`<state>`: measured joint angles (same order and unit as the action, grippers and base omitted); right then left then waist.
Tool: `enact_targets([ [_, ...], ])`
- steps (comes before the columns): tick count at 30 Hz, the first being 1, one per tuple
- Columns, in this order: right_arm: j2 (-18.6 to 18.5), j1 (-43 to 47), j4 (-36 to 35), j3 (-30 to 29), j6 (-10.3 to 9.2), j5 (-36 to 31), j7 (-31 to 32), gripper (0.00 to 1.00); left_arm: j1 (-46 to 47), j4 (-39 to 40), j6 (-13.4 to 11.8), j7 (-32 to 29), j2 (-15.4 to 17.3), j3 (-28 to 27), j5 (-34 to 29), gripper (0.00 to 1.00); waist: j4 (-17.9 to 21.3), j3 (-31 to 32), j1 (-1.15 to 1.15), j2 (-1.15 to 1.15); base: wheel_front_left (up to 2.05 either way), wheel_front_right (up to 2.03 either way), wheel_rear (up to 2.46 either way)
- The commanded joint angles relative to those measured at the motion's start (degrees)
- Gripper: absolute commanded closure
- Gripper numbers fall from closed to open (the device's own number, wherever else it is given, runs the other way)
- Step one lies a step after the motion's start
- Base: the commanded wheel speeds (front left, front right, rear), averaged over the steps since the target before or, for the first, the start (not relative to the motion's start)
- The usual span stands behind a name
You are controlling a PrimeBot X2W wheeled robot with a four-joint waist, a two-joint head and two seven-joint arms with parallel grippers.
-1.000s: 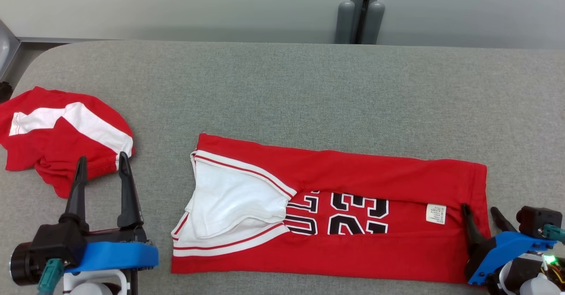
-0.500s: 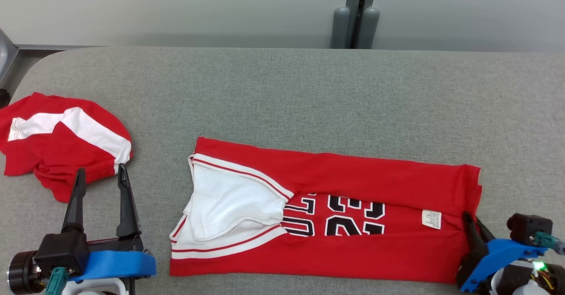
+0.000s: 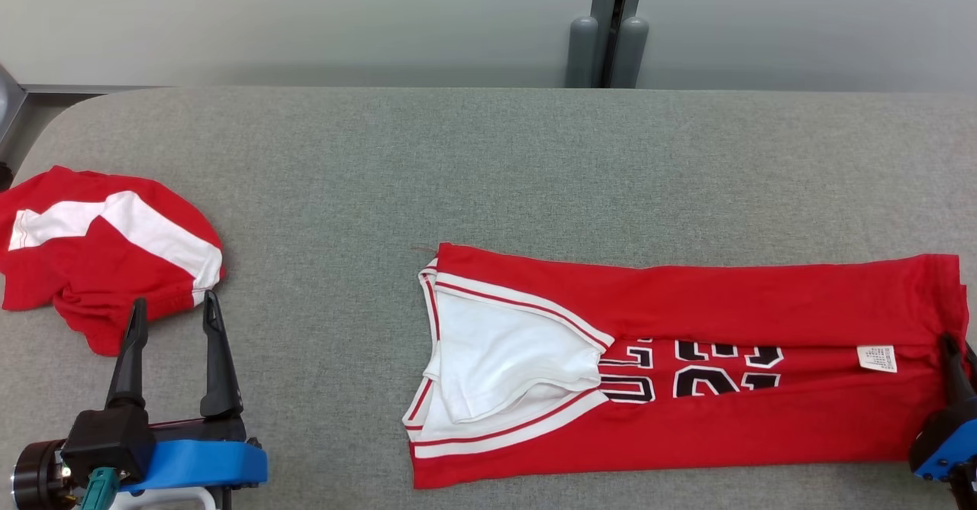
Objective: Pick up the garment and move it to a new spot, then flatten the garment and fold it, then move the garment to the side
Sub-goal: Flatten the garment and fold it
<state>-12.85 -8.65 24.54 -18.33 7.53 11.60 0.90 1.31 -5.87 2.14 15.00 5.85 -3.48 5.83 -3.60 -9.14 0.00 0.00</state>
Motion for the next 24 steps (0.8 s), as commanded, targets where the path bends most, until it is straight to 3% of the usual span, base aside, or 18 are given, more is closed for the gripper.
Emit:
enact_targets([
  [1, 0.00, 0.91, -1.27, -0.21, -0.07, -0.61, 0.48, 1.00, -0.53, 0.00, 0.33, 0.24, -0.22, -0.61, -0.52, 0.00, 0.19, 0.11, 0.00, 0.00, 0.00, 0.00, 0.00],
  [9, 3.70, 1.83, -7.17, 4.59, -0.05, -0.12, 2.48, 1.00, -0.62, -0.32, 1.13, 0.24, -1.11, -1.33, -1.46, 0.00, 0.66, 0.85, 0.00, 0.00, 0.00, 0.00, 0.00],
  [24, 8.31, -2.88, -10.35, 22.98, -0.04, 3.17, 3.29, 1.00, 0.29, -1.79, 2.76, 0.25, -1.83, -1.43, -2.45, 0.00, -1.18, 1.47, 0.00, 0.00, 0.00, 0.00, 0.00],
])
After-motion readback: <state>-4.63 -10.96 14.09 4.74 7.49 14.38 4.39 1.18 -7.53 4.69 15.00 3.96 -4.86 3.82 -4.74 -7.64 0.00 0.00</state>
